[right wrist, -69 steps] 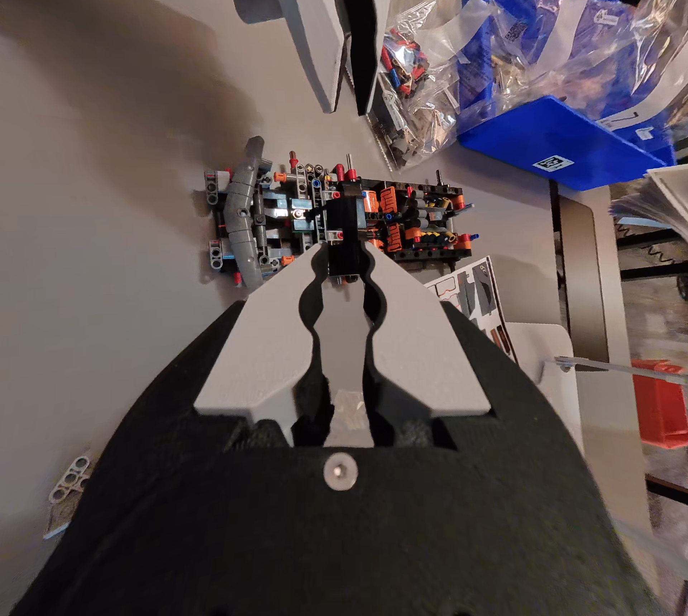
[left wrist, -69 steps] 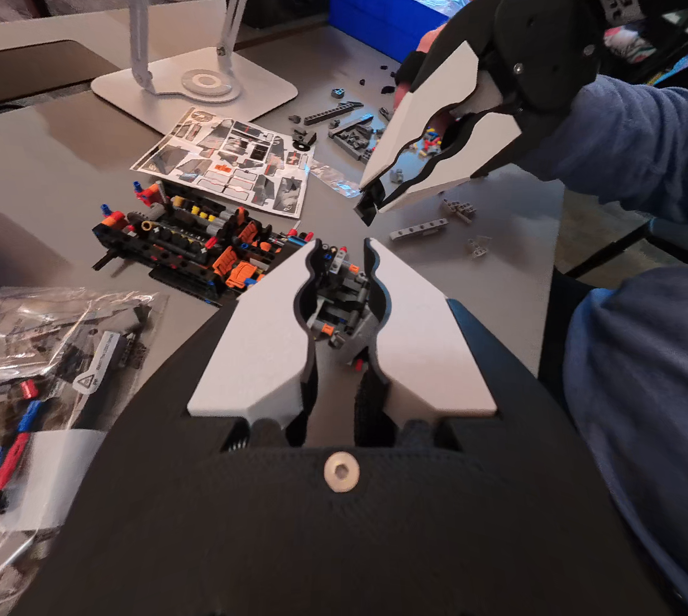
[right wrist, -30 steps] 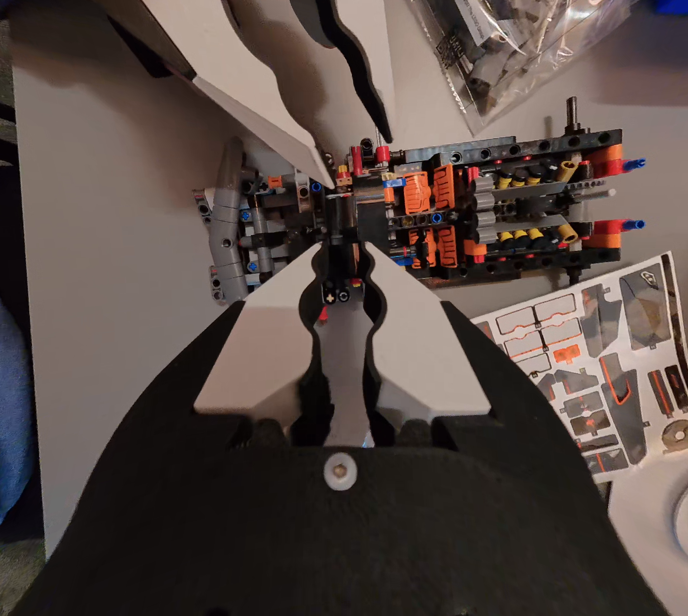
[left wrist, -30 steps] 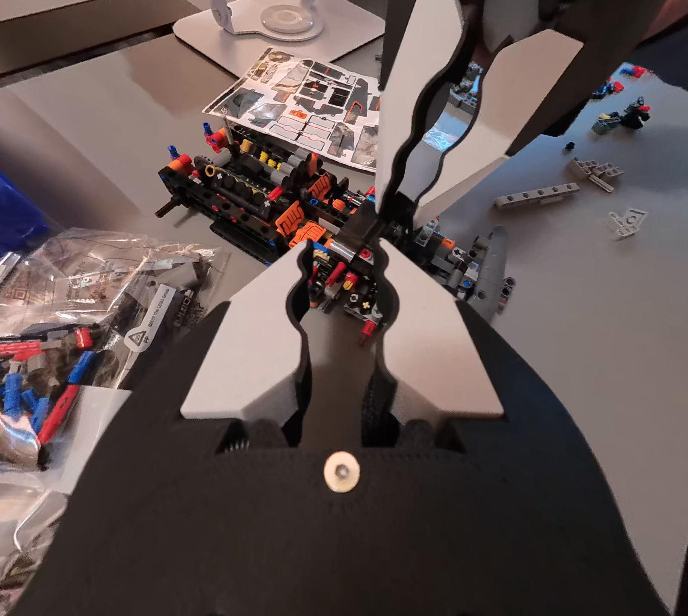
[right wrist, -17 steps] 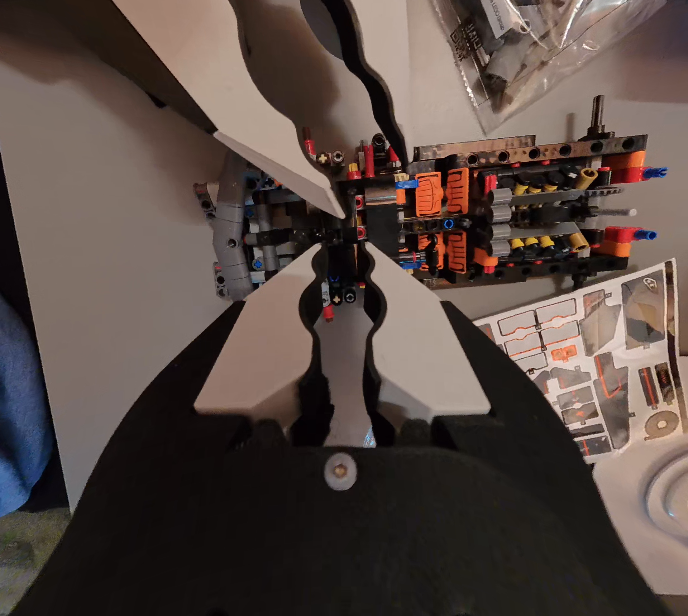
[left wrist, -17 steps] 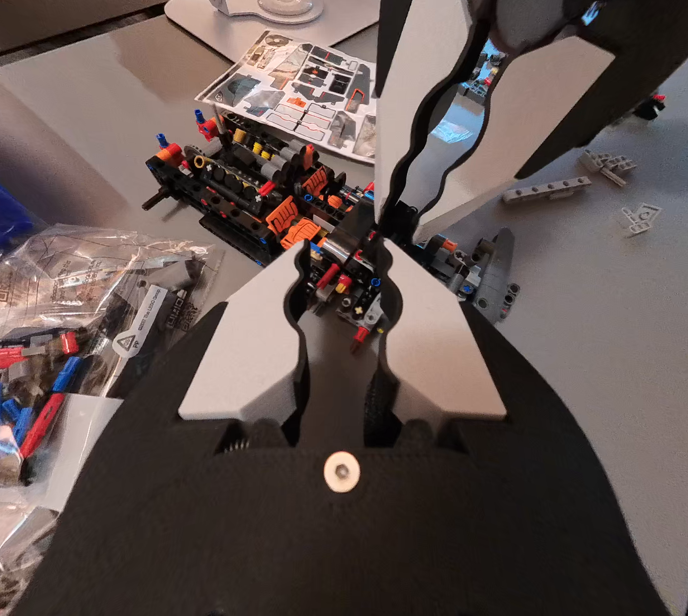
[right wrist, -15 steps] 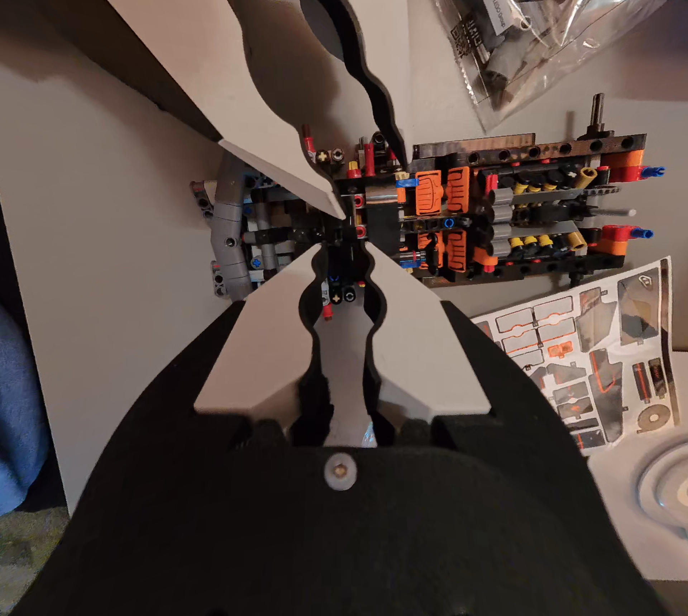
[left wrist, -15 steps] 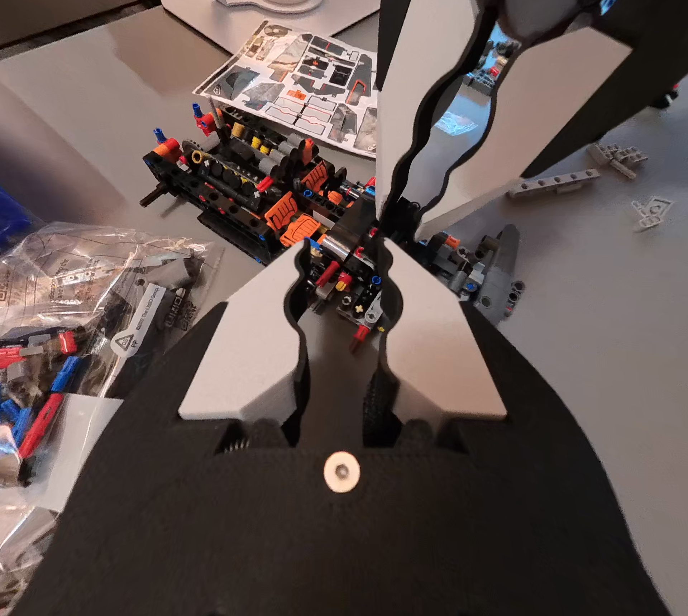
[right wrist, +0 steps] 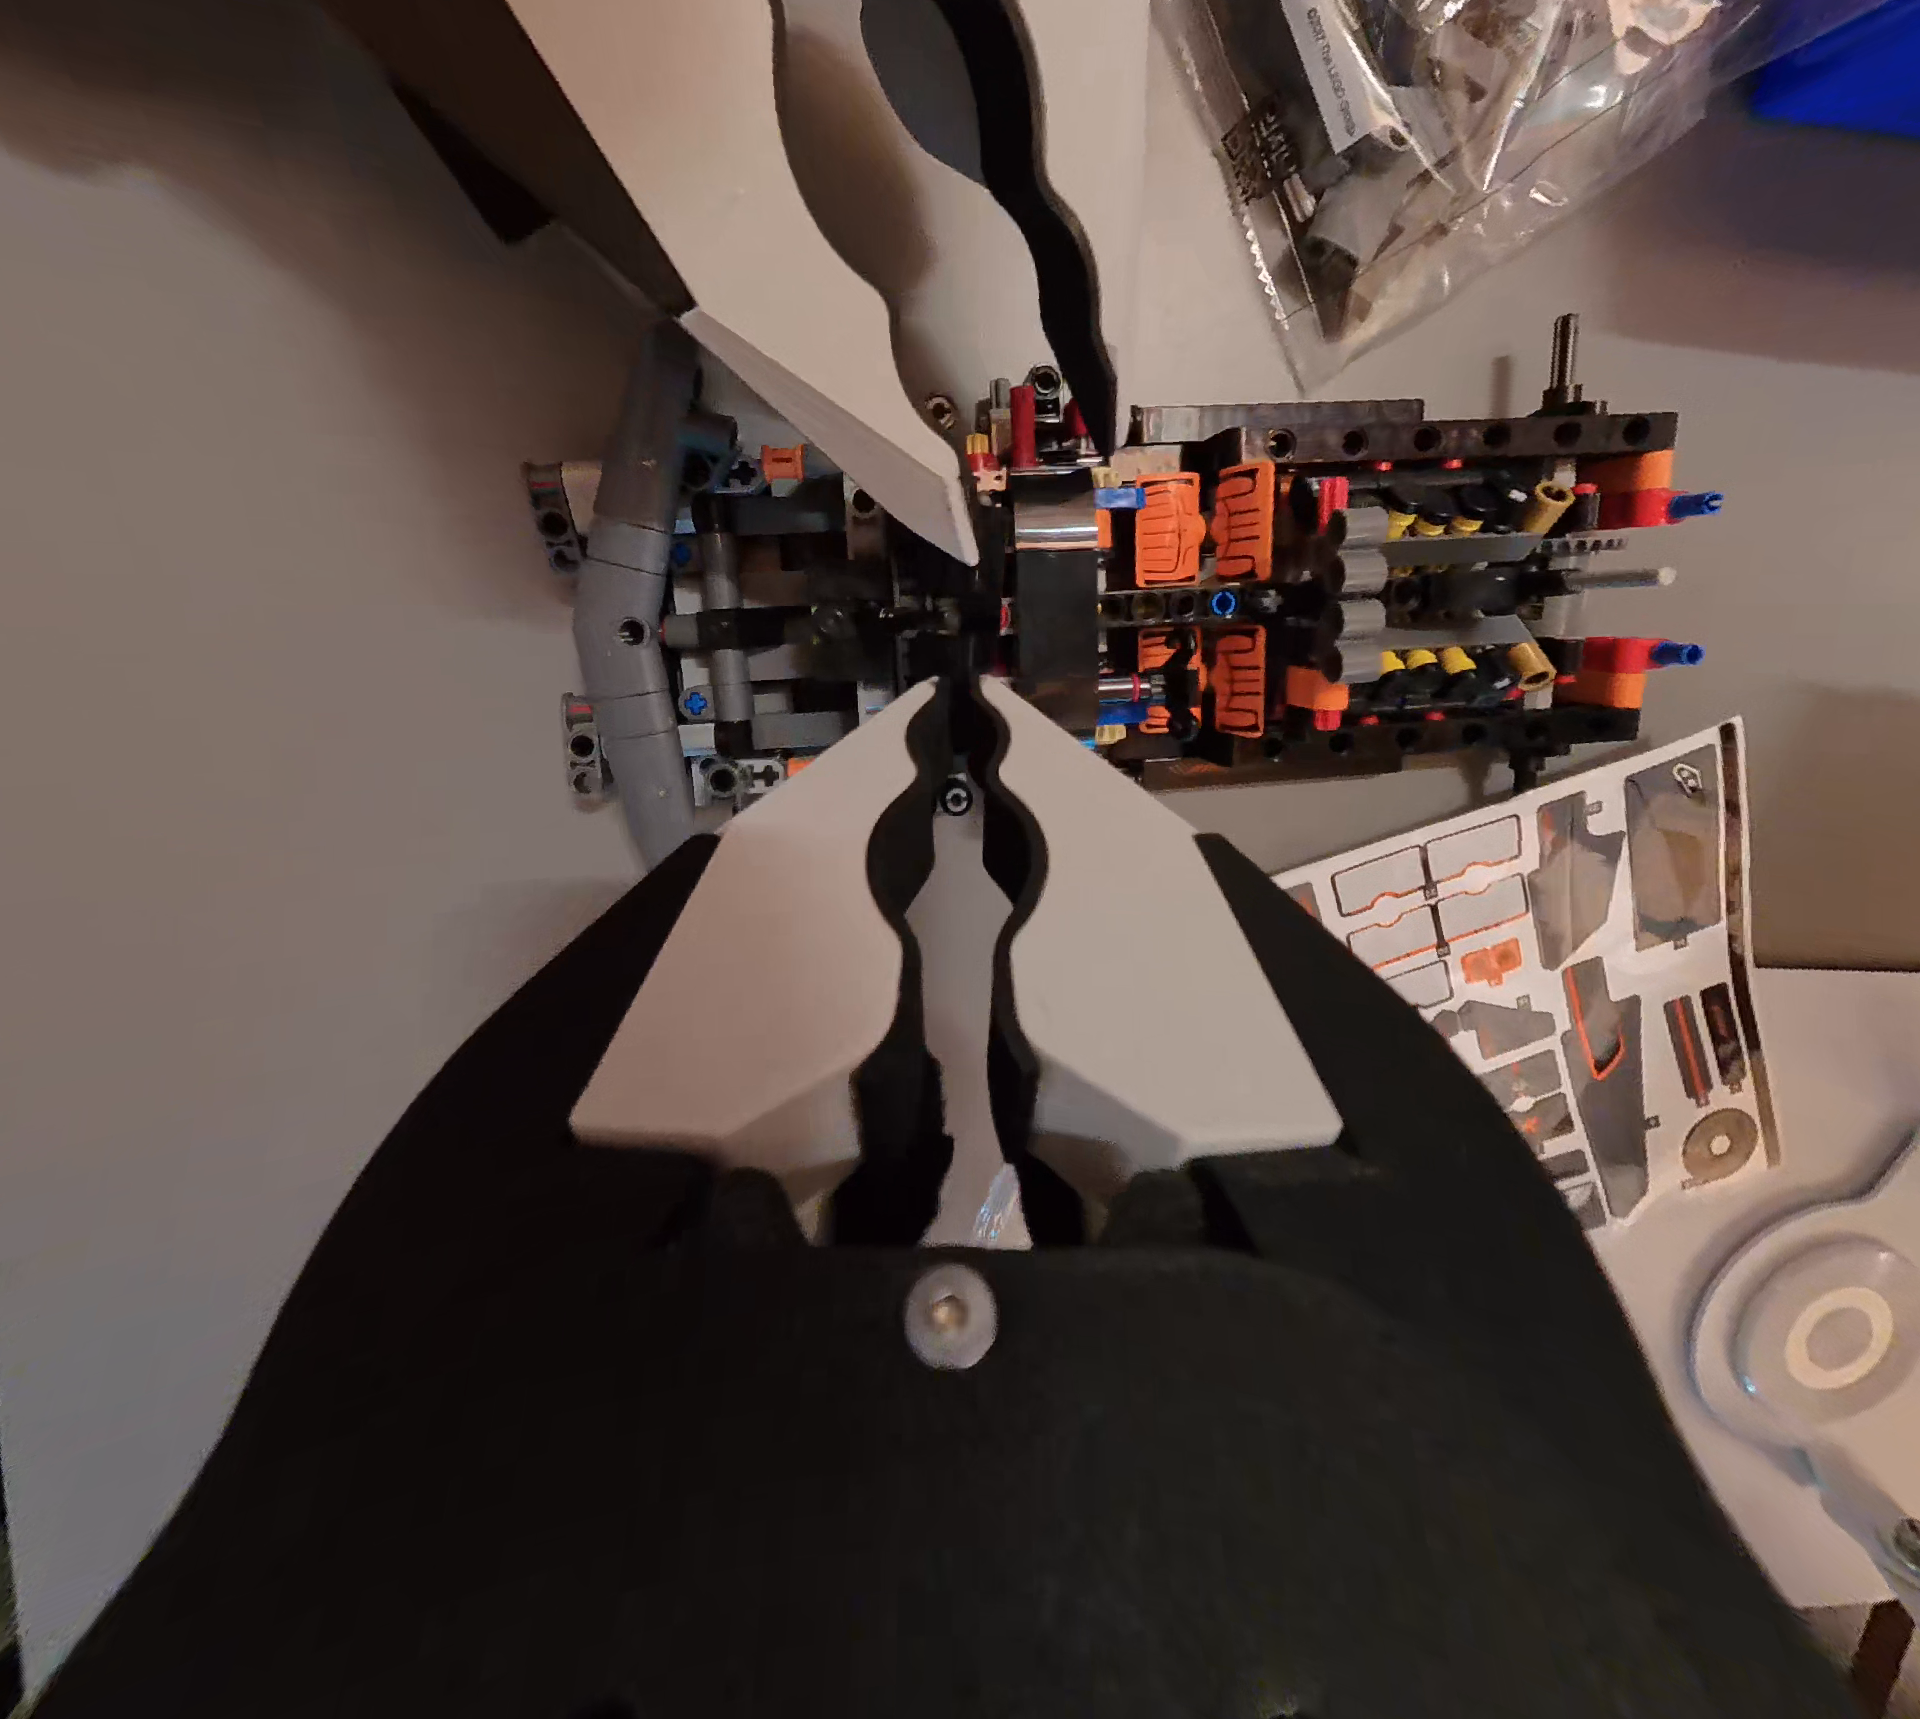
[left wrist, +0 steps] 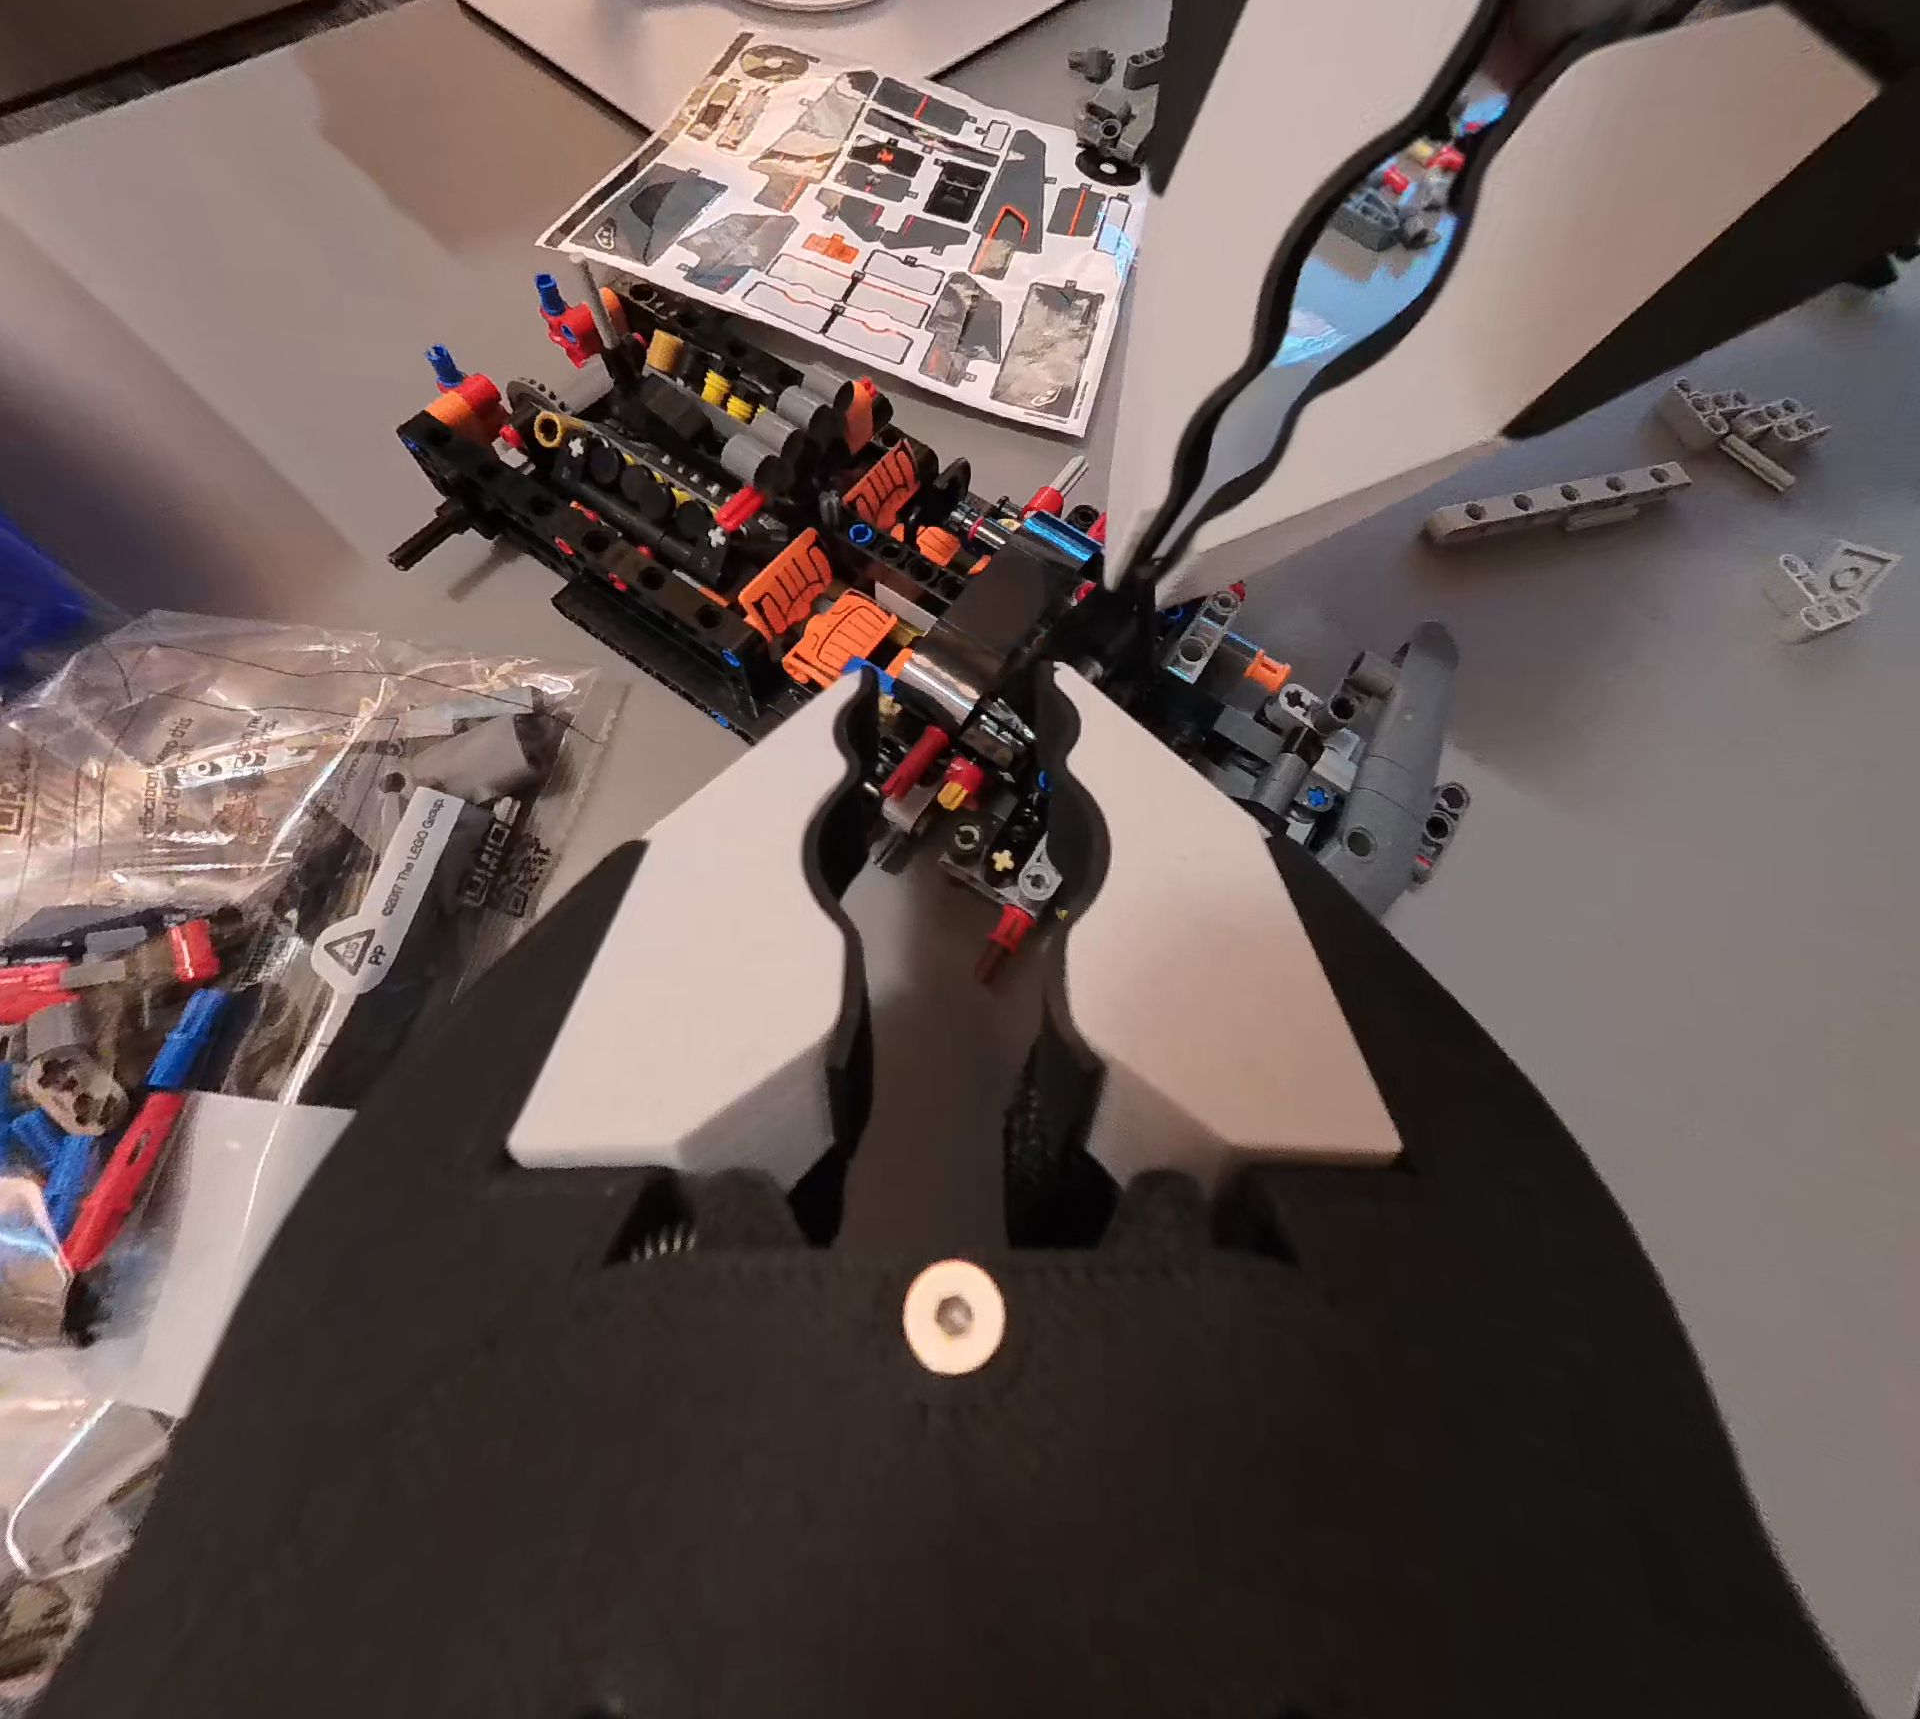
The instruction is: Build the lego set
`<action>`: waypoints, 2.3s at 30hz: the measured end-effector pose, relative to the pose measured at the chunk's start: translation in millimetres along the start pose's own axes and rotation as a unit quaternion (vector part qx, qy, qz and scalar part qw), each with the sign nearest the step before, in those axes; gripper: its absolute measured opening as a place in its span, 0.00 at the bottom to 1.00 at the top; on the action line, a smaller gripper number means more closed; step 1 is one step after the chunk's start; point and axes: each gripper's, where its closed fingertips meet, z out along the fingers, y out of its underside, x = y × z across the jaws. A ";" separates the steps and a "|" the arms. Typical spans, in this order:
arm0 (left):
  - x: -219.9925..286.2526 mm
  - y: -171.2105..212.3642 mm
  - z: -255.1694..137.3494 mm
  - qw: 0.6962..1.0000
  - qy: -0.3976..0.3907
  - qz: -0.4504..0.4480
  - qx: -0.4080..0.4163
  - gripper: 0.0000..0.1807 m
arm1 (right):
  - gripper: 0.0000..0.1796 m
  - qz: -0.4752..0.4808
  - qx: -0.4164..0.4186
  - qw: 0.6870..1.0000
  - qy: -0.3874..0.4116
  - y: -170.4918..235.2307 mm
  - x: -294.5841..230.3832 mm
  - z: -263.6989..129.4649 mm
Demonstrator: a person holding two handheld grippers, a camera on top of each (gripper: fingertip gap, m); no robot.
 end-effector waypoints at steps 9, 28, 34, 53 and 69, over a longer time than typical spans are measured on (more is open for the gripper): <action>1.5 -0.3 0.4 1.000 0.001 0.005 0.001 0.16 | 0.00 -0.019 0.004 0.999 0.035 -2.4 5.8 3.3; -1.8 -1.0 0.7 1.000 0.002 -0.004 0.003 0.15 | 0.00 0.024 0.033 0.999 0.001 -1.8 11.4 2.3; -0.1 -1.5 1.3 1.000 0.006 0.000 0.002 0.14 | 0.00 0.017 0.017 1.000 -0.013 0.6 13.6 1.8; 2.8 -3.7 3.5 1.000 0.013 0.008 -0.004 0.06 | 0.00 0.000 0.003 0.999 -0.035 2.0 10.1 2.1; 6.5 -5.5 5.2 1.000 0.021 0.013 0.006 0.05 | 0.00 -0.013 0.019 0.999 -0.045 5.5 9.9 2.5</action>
